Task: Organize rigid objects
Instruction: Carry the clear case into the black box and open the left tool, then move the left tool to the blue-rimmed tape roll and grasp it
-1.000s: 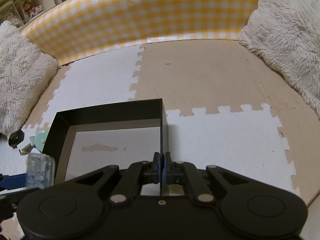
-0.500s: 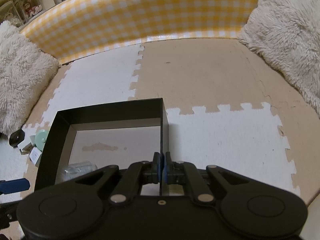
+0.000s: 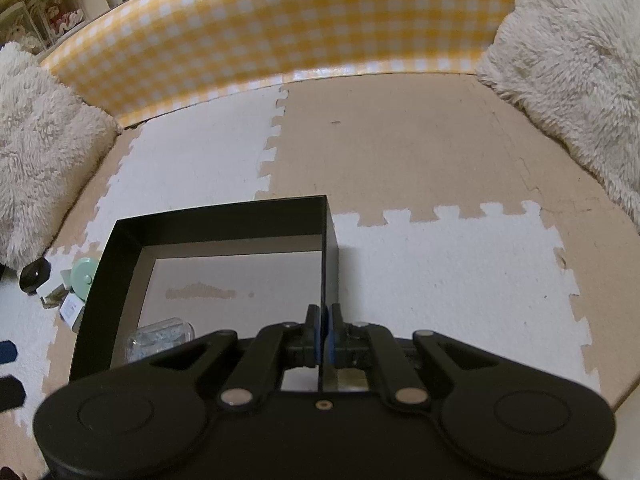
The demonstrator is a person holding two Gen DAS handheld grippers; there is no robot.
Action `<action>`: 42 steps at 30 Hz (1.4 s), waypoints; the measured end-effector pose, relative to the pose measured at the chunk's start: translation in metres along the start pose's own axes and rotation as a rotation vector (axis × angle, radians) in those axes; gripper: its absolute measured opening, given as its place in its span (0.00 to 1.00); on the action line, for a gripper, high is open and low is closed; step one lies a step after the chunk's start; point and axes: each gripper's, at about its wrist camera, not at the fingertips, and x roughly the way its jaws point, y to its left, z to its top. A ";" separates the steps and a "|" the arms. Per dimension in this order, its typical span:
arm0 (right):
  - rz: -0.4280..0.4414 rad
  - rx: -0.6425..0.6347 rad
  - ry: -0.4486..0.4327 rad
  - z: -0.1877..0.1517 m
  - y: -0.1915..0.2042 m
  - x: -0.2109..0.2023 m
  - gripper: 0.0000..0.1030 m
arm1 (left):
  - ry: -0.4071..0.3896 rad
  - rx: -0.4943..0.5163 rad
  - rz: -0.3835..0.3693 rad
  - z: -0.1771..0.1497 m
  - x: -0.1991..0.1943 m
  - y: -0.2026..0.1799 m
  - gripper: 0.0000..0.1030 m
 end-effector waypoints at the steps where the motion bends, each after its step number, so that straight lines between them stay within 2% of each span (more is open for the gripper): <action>1: 0.001 0.002 -0.001 0.000 0.000 0.000 0.04 | 0.001 0.008 0.007 0.000 -0.001 0.003 1.00; 5: 0.003 0.009 -0.002 0.000 -0.002 0.000 0.04 | 0.028 0.061 0.005 -0.003 -0.004 0.013 0.97; 6: 0.005 0.012 -0.002 0.000 -0.002 0.000 0.04 | 0.041 0.079 0.014 -0.003 -0.003 0.014 0.94; 8: 0.007 0.014 -0.002 0.000 -0.003 0.000 0.04 | 0.060 0.133 0.033 -0.005 -0.003 0.014 0.79; 11: 0.007 0.014 -0.002 0.000 -0.003 0.000 0.04 | 0.109 0.217 0.060 -0.012 0.006 0.013 0.69; 14: 0.007 0.015 -0.002 0.000 -0.003 0.000 0.04 | 0.182 0.248 0.064 -0.024 0.023 0.013 0.63; 16: 0.009 0.016 -0.002 0.000 -0.003 0.000 0.04 | 0.212 0.282 0.100 -0.030 0.033 0.012 0.60; 19: 0.010 0.016 -0.002 0.000 -0.003 0.000 0.04 | 0.214 0.333 0.147 -0.036 0.041 0.013 0.57; 22: 0.010 0.017 -0.002 0.000 -0.003 0.000 0.04 | 0.216 0.357 0.161 -0.039 0.047 0.016 0.54; 30: 0.010 0.017 -0.002 0.000 -0.003 0.000 0.04 | 0.199 0.432 0.153 -0.043 0.064 0.011 0.53; 34: 0.011 0.018 -0.001 0.000 -0.002 0.000 0.05 | 0.191 0.436 0.139 -0.043 0.071 0.013 0.53; 36: 0.013 0.018 -0.001 0.000 -0.002 0.000 0.05 | 0.191 0.444 0.139 -0.043 0.073 0.013 0.47; 42: 0.014 0.020 -0.001 0.000 -0.001 0.000 0.05 | 0.225 0.428 0.142 -0.039 0.073 0.014 0.43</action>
